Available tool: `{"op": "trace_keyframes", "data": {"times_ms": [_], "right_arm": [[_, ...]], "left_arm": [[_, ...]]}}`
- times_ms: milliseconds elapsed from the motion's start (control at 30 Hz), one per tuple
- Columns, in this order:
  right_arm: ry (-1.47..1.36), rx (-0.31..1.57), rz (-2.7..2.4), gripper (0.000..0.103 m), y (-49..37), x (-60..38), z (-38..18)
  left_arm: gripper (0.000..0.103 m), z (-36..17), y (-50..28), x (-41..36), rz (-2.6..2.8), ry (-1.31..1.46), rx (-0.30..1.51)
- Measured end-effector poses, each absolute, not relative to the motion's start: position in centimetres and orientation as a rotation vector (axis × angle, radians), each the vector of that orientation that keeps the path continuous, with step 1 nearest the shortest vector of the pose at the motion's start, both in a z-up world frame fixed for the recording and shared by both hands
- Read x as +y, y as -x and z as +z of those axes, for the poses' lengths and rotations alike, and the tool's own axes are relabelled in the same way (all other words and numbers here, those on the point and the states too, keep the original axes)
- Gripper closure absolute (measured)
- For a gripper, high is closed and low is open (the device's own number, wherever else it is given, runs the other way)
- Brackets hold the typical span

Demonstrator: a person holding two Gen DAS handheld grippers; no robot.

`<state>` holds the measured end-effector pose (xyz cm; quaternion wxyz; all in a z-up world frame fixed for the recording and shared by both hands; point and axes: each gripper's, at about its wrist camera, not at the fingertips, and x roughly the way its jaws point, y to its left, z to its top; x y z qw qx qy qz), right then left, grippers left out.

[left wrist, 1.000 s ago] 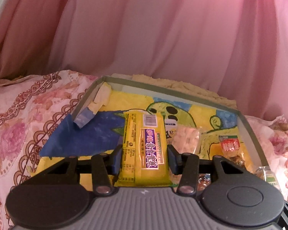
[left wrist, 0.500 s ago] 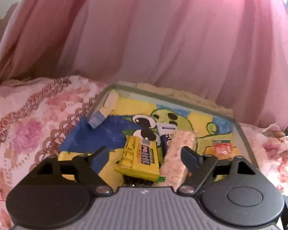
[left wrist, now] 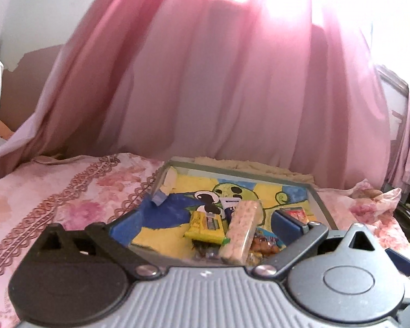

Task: Organize snacks
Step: 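Open both tools to drop the wafer bar and orange into the tray, then lift both tools back toward the blue candy pack and gold snack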

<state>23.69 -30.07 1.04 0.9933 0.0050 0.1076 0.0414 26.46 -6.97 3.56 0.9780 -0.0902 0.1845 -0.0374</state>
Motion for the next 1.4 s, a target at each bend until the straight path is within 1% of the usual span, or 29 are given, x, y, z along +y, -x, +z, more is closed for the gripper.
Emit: {"op": "trace_keyframes", "data": {"times_ms": [200,367,500,767,1133,1400], "right_arm": [[-0.057,0.195,0.045,0.001,-18.9,-30.2,1.7],[-0.037,0.179,0.027,0.001,-15.6,-30.1,1.7],[-0.008,0.203,0.021,0.001,-13.3,-30.2,1.2],[-0.043,0.249,-0.013,0.001,-9.8,-30.7,0.9],[-0.042,0.335,-0.028,0.001,-6.4,-29.9,0.4],[-0.005,0.387,-0.019,0.001,-5.5,-28.8,-0.1]], "left_arm": [[0.001,3.2,-22.3,-6.4,-0.092,0.169,0.354],[0.001,2.5,-19.4,-5.8,-0.117,0.147,0.349],[0.001,1.5,-17.4,-5.3,-0.11,0.124,0.358],[0.001,-0.6,-13.6,-4.0,-0.093,0.127,0.398],[0.001,-1.5,-9.9,-3.2,-0.104,0.091,0.433],[0.001,-2.1,-8.9,-3.6,-0.12,0.057,0.477]]}}
